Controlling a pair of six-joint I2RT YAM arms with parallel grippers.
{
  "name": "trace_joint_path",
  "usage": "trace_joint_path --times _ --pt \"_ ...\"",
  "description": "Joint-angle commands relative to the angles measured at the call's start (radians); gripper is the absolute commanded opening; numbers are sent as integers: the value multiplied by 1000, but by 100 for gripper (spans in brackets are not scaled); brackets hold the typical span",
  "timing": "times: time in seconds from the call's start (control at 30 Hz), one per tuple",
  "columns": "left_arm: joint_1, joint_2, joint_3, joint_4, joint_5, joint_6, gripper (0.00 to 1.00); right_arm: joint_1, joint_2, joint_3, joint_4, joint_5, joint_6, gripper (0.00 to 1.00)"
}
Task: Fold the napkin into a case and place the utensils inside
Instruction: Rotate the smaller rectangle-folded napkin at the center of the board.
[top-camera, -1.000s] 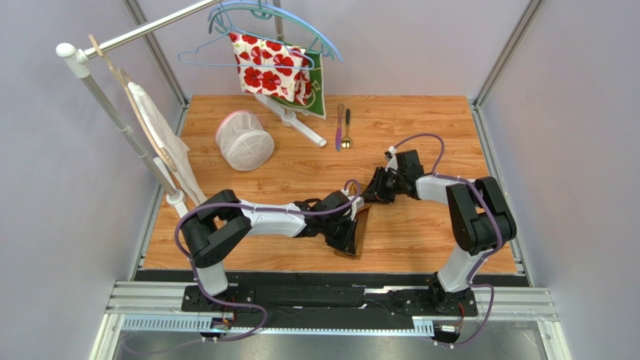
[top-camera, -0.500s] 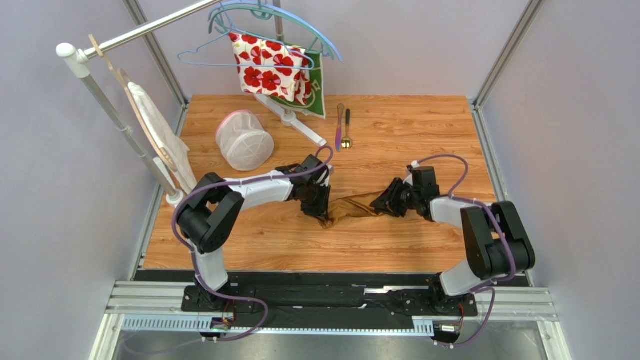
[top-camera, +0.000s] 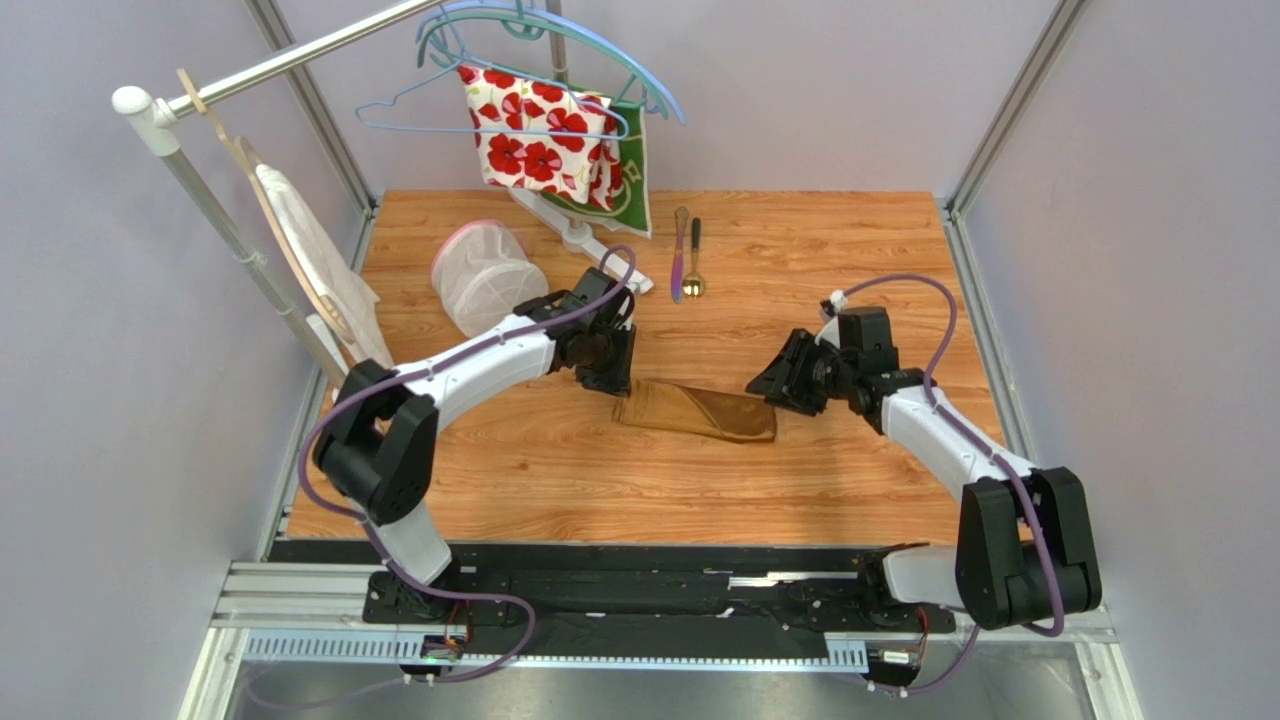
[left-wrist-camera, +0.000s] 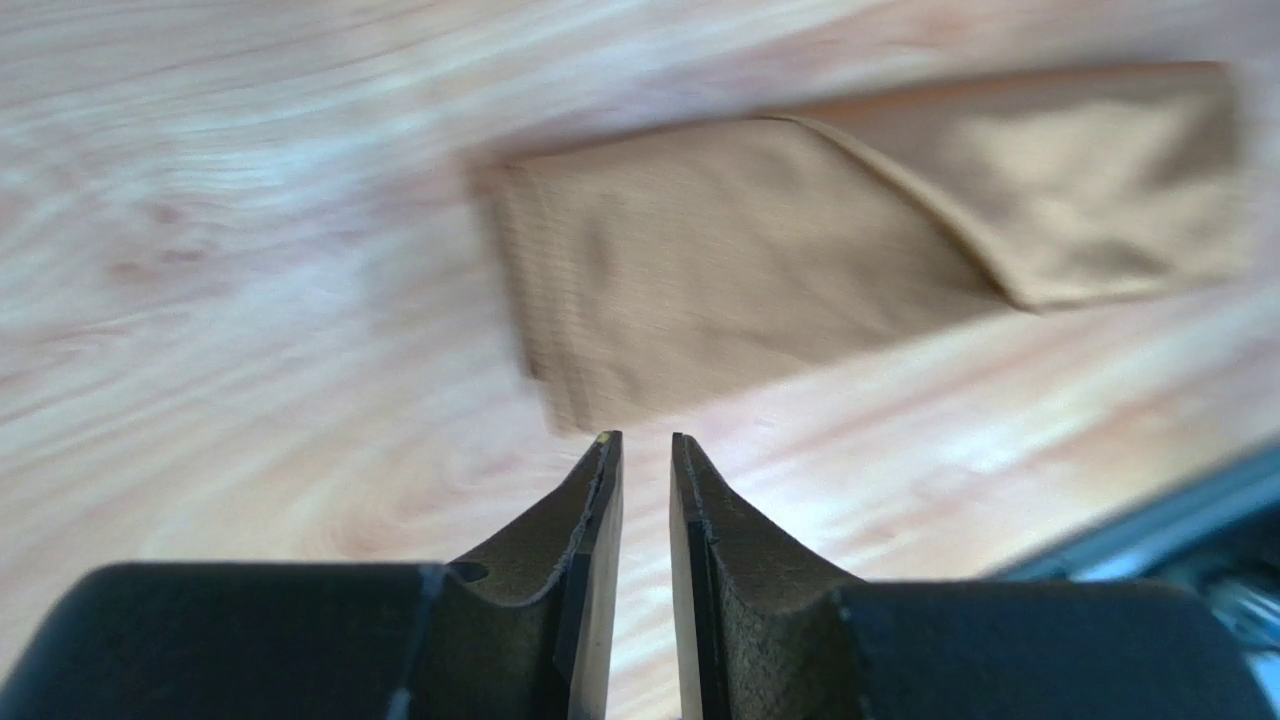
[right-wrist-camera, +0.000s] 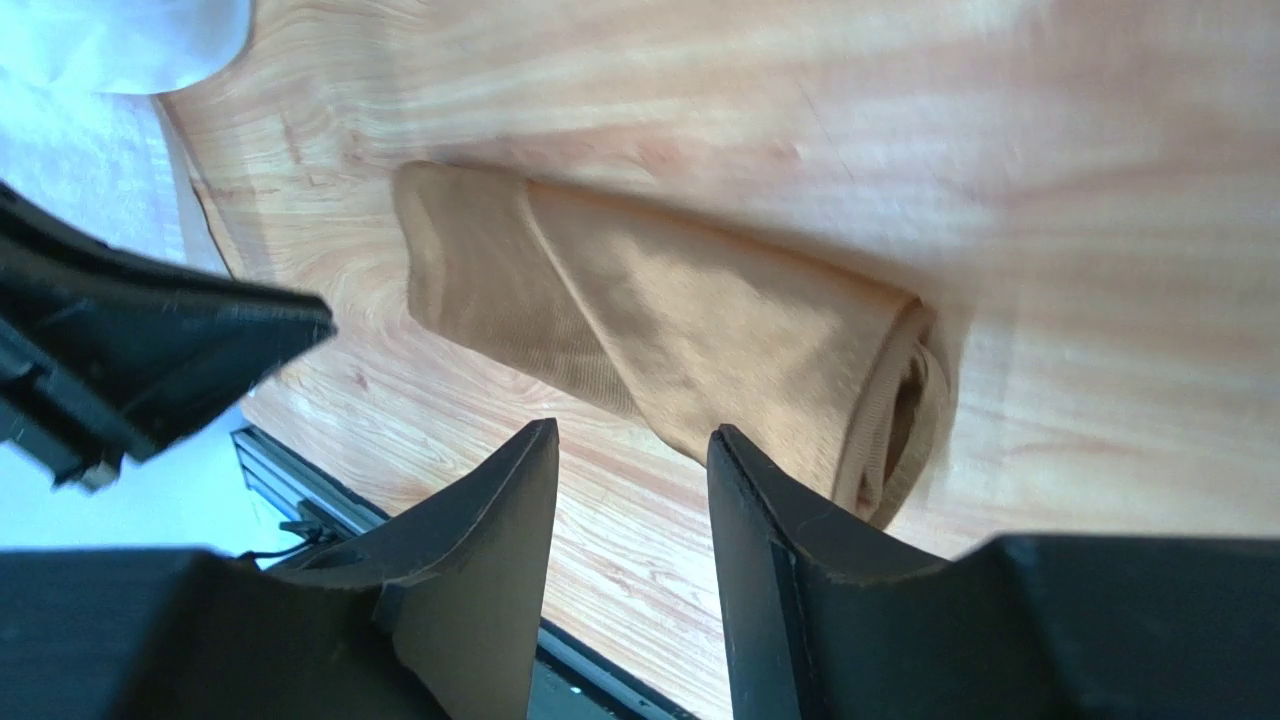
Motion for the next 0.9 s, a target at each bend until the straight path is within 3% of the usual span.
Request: trace_joint_path --times 0.0,0.2,0.43,0.7,0.87 --pt "-25 -104 -82 123 144 -113 26 2 31 95 -114 -17 -140 43" --pt "-42 -32 -116 237 182 -211 20 12 88 109 -85 -29 -168 31" --pt "-47 118 -76 254 165 -208 18 25 124 13 -2 -29 -156 21" --pt "-38 217 43 173 76 -92 18 84 67 -151 90 37 -82 20" --pt "-6 229 71 151 45 -5 19 169 15 -246 162 94 65 20"
